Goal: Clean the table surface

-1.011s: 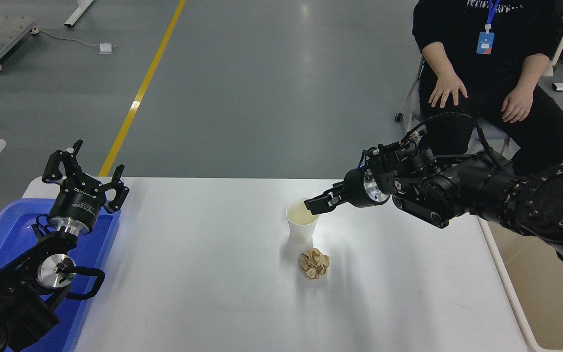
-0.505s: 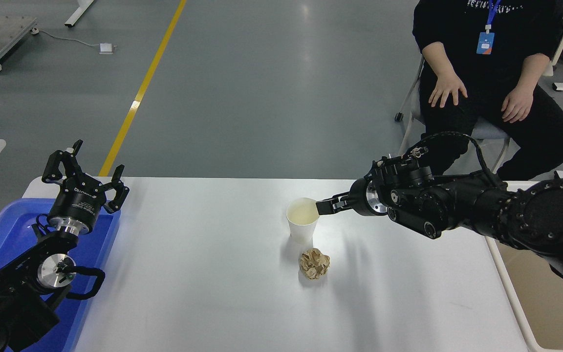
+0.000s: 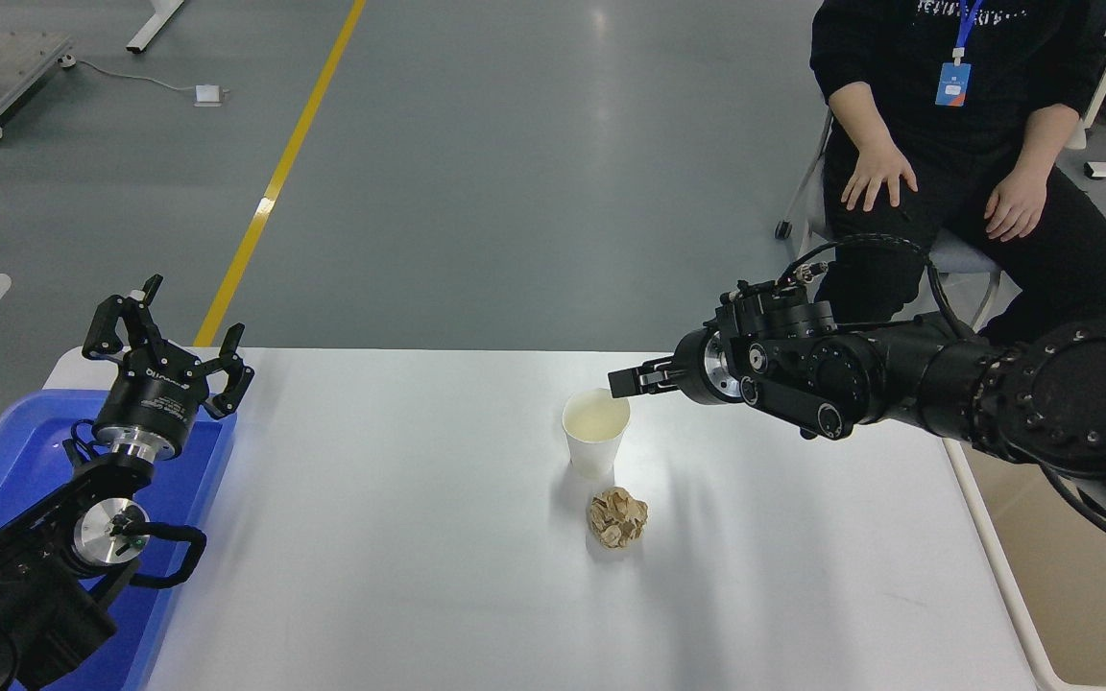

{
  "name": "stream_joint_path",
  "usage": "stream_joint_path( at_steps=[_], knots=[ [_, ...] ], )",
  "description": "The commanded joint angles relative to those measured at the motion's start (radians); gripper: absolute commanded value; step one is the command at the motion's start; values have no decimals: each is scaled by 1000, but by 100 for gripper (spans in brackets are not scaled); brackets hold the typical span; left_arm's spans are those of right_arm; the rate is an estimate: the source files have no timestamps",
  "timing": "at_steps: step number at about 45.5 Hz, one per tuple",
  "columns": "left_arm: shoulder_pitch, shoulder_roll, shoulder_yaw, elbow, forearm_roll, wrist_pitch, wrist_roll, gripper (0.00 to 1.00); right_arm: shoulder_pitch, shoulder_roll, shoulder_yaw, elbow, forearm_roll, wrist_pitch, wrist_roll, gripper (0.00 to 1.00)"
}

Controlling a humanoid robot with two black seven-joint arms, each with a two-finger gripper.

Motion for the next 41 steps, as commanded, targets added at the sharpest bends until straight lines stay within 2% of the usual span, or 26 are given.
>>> stream_joint_path(
  at_steps=[1, 21, 41],
  knots=[
    [0, 1, 0, 0, 0, 0, 0, 100, -12, 1, -2, 0, -7, 2, 0, 96],
    [0, 1, 0, 0, 0, 0, 0, 100, -66, 1, 99, 9, 8, 8, 55, 98],
    [0, 1, 0, 0, 0, 0, 0, 100, -112, 1, 139, 3, -10, 18, 57, 98]
  ],
)
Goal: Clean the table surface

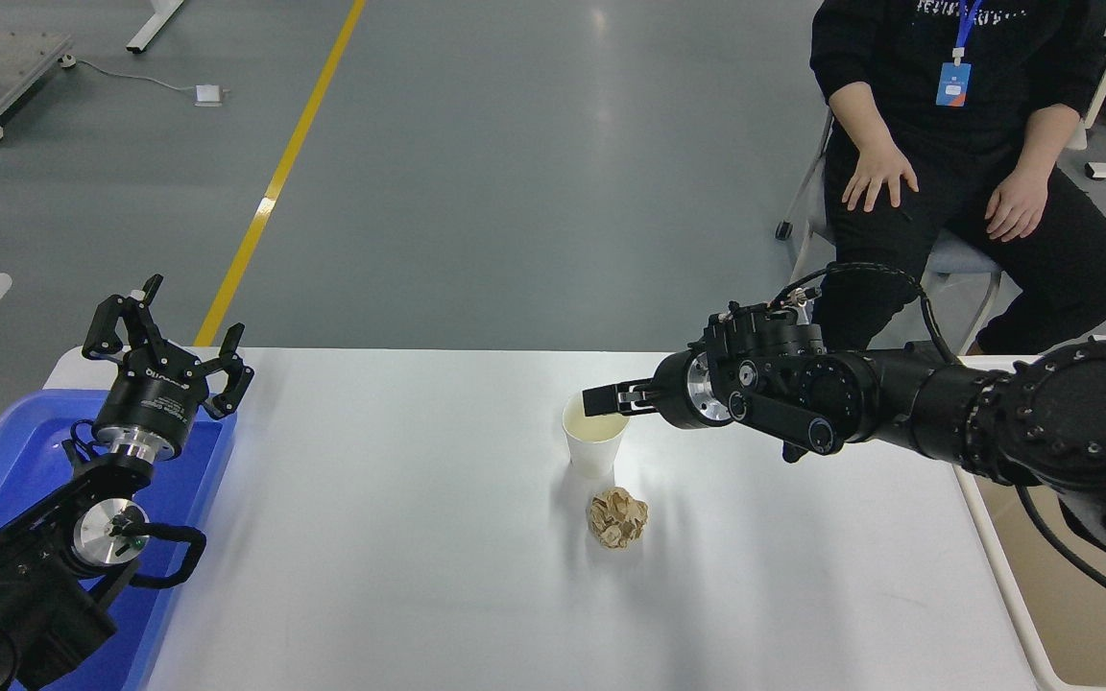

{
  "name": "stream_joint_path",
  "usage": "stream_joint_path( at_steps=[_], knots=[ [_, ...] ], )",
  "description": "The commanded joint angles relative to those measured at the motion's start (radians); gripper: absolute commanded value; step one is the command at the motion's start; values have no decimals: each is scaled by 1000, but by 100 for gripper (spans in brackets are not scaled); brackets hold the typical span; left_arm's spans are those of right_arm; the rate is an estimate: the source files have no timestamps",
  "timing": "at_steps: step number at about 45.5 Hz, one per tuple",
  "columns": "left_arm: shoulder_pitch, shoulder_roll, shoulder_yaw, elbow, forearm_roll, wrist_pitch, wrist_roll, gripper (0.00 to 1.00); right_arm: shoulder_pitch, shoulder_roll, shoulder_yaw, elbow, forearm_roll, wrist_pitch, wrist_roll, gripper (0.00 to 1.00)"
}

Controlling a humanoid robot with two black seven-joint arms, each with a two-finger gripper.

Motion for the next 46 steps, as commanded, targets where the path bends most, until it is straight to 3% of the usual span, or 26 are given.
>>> stream_joint_path(
  at_steps=[1, 46],
  knots=[
    [0, -1, 0, 0, 0, 0, 0, 100, -34, 0, 10, -7, -13, -6, 5, 97],
    [0, 1, 0, 0, 0, 0, 0, 100, -71, 0, 5, -16, -72, -33, 10, 84]
  ],
)
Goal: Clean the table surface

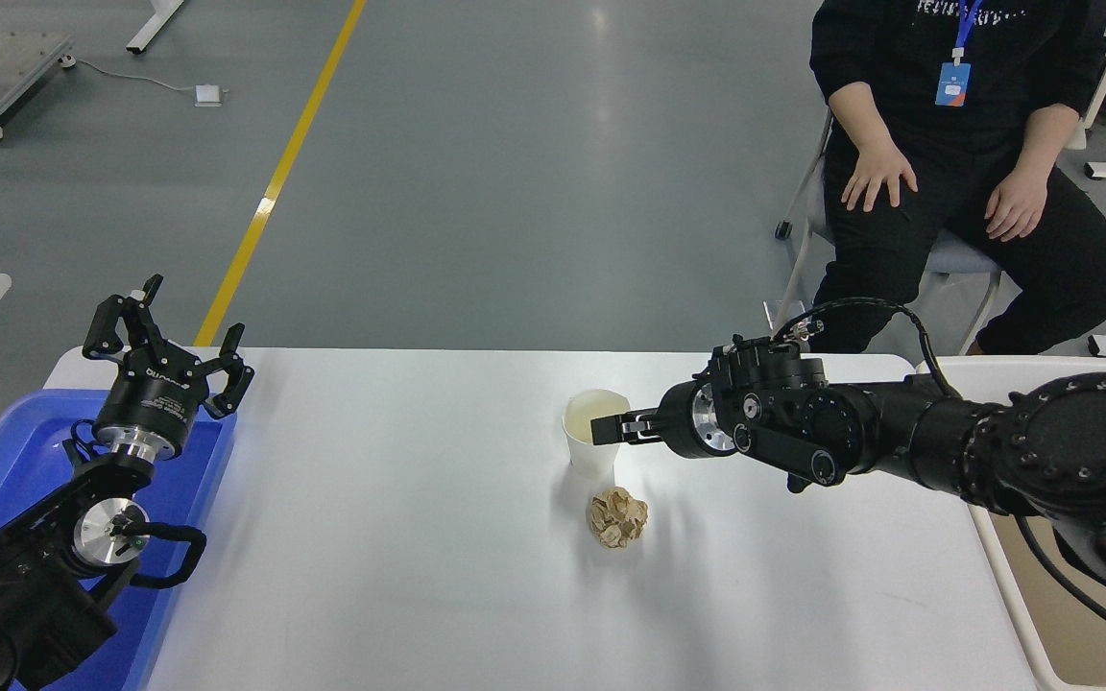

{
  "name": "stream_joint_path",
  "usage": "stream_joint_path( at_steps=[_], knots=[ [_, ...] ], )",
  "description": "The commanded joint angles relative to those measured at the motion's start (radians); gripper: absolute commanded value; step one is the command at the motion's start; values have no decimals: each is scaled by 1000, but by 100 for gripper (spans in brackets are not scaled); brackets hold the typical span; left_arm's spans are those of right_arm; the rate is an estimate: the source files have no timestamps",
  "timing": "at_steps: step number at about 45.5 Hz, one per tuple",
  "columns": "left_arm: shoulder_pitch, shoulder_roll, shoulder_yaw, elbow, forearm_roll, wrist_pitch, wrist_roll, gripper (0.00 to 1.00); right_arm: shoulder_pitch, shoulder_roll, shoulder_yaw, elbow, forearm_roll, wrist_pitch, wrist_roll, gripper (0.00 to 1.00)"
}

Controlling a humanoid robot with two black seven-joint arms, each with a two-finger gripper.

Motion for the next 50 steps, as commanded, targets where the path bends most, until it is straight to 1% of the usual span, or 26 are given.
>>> stream_joint_path(
  at_steps=[1, 4, 5, 7, 11, 13, 15, 18, 19, 25, 32, 44, 50],
  knots=[
    [0, 1, 0, 0, 0, 0, 0, 100, -6, 0, -1, 0, -12, -5, 0, 82],
    [0, -1, 0, 0, 0, 0, 0, 100, -6, 0, -2, 0, -14, -5, 0, 75],
    [0, -1, 0, 0, 0, 0, 0, 100, -6, 0, -2, 0, -16, -5, 0, 70],
    [0, -1, 0, 0, 0, 0, 0, 100, -6, 0, -8, 0, -19, -2, 2, 54],
    [0, -1, 0, 0, 0, 0, 0, 100, -6, 0, -25, 0, -40, -2, 2, 31],
    [0, 1, 0, 0, 0, 0, 0, 100, -7, 0, -27, 0, -42, -2, 5, 24],
    [0, -1, 0, 0, 0, 0, 0, 100, -7, 0, -28, 0, -42, 1, 14, 21],
    [0, -1, 0, 0, 0, 0, 0, 100, -7, 0, -32, 0, -43, 6, 28, 4],
    [0, -1, 0, 0, 0, 0, 0, 100, -7, 0, -32, 0, -43, 7, 31, 0],
    [0, -1, 0, 0, 0, 0, 0, 100, -7, 0, -39, 0, -51, 20, 45, 0],
    [0, 1, 0, 0, 0, 0, 0, 100, -4, 0, -51, -5, -57, 18, 85, 0],
    [0, 1, 0, 0, 0, 0, 0, 100, 2, 0, -48, -11, -57, 10, 88, 0],
    [0, -1, 0, 0, 0, 0, 0, 100, 30, 0, -35, -10, -45, 9, 89, 0]
  ],
)
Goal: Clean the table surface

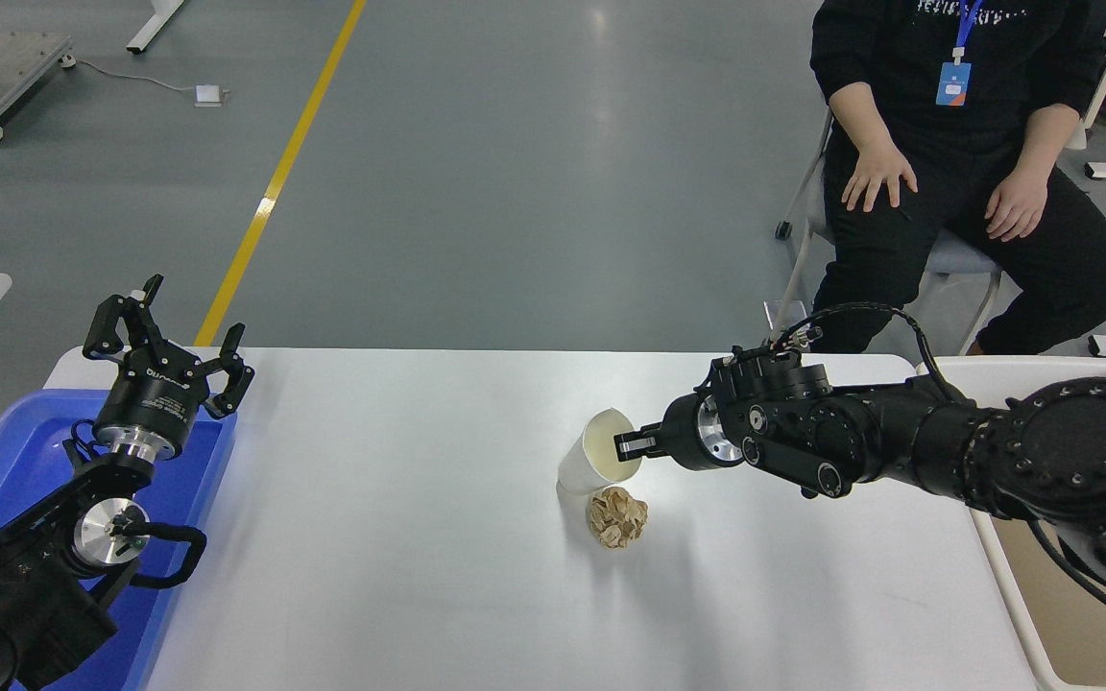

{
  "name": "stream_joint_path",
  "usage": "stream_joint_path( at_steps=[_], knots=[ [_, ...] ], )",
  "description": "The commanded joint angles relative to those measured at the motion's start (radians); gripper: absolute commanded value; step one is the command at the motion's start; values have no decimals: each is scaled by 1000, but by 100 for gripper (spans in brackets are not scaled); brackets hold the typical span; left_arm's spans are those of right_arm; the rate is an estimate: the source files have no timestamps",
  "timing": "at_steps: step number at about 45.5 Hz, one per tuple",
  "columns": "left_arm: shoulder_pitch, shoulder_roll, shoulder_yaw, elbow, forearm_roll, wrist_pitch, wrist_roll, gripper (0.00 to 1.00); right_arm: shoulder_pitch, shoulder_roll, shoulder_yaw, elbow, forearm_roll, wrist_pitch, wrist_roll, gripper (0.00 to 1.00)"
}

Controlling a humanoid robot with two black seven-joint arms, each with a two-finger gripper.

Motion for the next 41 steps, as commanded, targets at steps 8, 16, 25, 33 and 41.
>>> stream_joint_path(
  at_steps=[8, 16, 25, 33, 41],
  knots=[
    [0, 1, 0, 0, 0, 0, 0, 100, 72, 0, 52, 34, 16, 6, 59, 0],
    [0, 1, 0, 0, 0, 0, 0, 100, 150, -61, 97, 129, 17, 10, 70, 0],
    [0, -1, 0, 0, 0, 0, 0, 100, 204, -216, 216, 158, 17, 131, 70, 0],
    [0, -1, 0, 0, 0, 0, 0, 100, 244, -343, 322, 155, 19, 226, 70, 0],
    [0, -1, 0, 0, 0, 0, 0, 100, 251, -445, 450, 149, 21, 320, 70, 0]
  ],
)
